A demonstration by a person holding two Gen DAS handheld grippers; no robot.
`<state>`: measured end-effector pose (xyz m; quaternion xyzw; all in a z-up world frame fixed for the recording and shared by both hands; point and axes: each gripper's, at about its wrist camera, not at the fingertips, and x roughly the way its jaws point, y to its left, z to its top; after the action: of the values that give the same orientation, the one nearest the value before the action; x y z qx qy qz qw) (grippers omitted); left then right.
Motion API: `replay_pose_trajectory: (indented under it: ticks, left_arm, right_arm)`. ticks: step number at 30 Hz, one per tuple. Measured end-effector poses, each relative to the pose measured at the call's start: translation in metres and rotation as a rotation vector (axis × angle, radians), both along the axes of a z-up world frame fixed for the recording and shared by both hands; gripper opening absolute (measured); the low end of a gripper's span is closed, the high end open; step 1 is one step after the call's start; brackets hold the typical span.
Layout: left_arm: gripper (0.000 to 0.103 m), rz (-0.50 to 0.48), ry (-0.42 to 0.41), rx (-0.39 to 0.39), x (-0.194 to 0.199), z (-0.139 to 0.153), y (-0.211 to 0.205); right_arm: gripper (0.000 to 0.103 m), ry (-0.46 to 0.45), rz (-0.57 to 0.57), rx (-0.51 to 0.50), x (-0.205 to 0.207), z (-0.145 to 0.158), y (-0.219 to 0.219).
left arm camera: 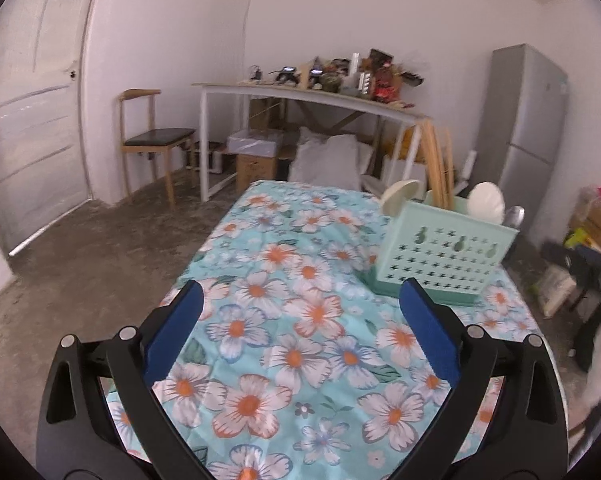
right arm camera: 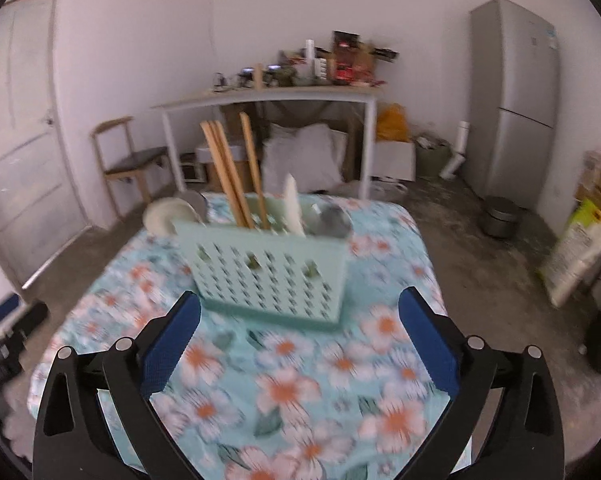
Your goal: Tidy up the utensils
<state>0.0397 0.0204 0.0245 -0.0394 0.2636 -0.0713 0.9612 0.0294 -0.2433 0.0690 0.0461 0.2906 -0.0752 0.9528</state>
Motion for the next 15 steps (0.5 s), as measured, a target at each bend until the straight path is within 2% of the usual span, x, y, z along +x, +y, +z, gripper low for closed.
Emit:
replay_pose_trajectory:
  ticks: [4,8,15]
  left_arm:
    - [0.095,0.036,0.025,0.019,0.003,0.003,-0.005]
    - [0.095,0.048,0.051,0.06,0.007,0.007,-0.017]
    - [0.095,0.029,0.095,0.084,0.009,0.008,-0.039]
  right_arm:
    - [0.096,0.046,-0.053,0.011,-0.015,-0.023,0.003]
    - [0.096,0.083,-0.082,-0.031,-0.021,-0.035,0.005]
    - [0.096,0.059,-0.12,-0.078,-0.037,-0.028,0.007]
